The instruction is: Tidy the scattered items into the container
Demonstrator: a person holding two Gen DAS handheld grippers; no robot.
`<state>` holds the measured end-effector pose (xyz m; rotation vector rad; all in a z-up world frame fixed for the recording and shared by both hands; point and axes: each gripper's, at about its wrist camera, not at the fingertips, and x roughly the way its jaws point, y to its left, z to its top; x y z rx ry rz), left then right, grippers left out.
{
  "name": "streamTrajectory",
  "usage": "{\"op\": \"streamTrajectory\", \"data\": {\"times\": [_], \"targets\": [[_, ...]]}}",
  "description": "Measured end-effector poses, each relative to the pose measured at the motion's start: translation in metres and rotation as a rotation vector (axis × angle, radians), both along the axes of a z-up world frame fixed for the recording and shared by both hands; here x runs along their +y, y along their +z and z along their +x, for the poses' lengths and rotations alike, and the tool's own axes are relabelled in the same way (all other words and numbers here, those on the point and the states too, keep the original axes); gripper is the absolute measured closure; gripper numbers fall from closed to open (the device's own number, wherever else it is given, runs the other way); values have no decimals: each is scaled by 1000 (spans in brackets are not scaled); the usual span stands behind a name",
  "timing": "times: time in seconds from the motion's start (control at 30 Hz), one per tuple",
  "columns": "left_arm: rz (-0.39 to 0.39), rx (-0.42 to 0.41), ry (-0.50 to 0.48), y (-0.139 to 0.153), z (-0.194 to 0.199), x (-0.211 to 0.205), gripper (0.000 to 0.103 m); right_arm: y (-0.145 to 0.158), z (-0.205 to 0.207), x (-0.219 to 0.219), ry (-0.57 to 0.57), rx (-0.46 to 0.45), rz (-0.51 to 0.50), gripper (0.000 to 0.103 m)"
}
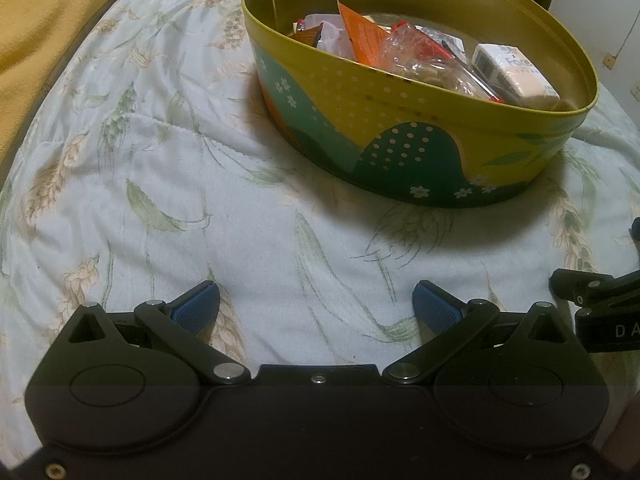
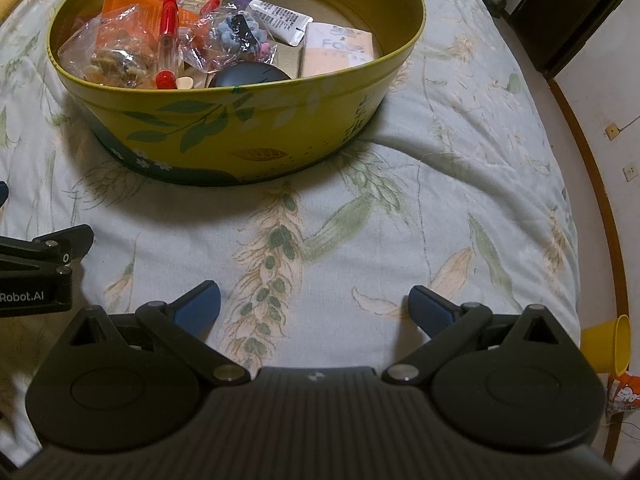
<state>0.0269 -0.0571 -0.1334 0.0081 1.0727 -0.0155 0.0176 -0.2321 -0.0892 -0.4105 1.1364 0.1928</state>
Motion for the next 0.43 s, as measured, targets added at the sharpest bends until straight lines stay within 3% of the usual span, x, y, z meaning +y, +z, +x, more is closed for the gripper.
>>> {"op": "streamTrajectory", "data": {"times": [0.43], "targets": [[10,-3,-1,0,1,0,0,-3,0,-1,4,-4,-5,0]]}}
